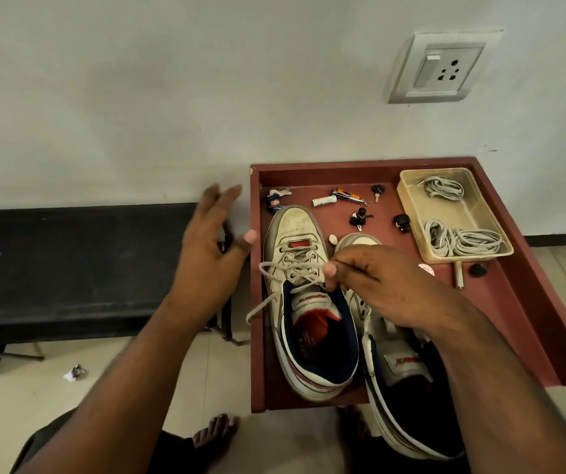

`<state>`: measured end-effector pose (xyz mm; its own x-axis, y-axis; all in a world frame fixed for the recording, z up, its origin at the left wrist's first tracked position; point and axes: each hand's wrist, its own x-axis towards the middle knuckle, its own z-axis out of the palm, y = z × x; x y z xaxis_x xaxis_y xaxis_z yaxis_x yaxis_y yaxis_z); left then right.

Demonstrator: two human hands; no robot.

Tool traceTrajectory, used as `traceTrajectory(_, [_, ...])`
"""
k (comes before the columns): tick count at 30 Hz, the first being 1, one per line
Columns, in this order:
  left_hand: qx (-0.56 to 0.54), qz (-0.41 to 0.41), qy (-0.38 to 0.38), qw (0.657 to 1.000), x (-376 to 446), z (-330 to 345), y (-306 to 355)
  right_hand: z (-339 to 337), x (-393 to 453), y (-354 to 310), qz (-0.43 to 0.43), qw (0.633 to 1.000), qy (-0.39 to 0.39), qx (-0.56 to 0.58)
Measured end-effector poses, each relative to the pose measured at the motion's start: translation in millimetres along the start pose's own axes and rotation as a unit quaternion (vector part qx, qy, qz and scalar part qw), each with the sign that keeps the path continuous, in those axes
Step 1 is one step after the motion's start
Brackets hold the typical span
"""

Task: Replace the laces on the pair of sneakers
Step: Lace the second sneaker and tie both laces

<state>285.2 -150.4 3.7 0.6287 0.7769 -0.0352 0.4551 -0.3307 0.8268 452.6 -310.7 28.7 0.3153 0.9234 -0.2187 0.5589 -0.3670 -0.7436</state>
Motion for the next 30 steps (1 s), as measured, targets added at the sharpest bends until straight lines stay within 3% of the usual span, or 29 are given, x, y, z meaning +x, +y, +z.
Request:
traceTrajectory(3, [0.018, 0.072, -0.168, 0.983, -9, 19, 18, 1, 1, -5, -0.009, 1.0, -0.018, 0.021])
traceTrajectory(5, [0.017, 0.065, -0.21, 0.975, -10, 24, 13, -3, 0, -3, -0.008, 0.999, -0.014, 0.04])
traceTrajectory(8, [0.017, 0.058, -0.181, 0.982, -5, 17, 6, -10, -5, 1, -0.004, 0.999, 0.003, 0.05])
traceTrajectory(13, [0.106, 0.028, -0.143, 0.984, 0, 3, 4, -10, -3, 7, 0.006, 0.997, 0.048, 0.057])
traceTrajectory(19, [0.017, 0.12, -0.178, 0.977, -11, 19, 17, -1, -1, -4, 0.0, 0.993, 0.073, 0.094])
traceTrajectory(26, [0.02, 0.156, -0.12, 0.98, -15, 25, 18, 2, 2, -3, 0.017, 0.975, 0.08, 0.205])
traceTrajectory(30, [-0.03, 0.152, -0.071, 0.985, -18, 29, 19, 7, 3, -8, 0.006, 0.973, 0.058, 0.222])
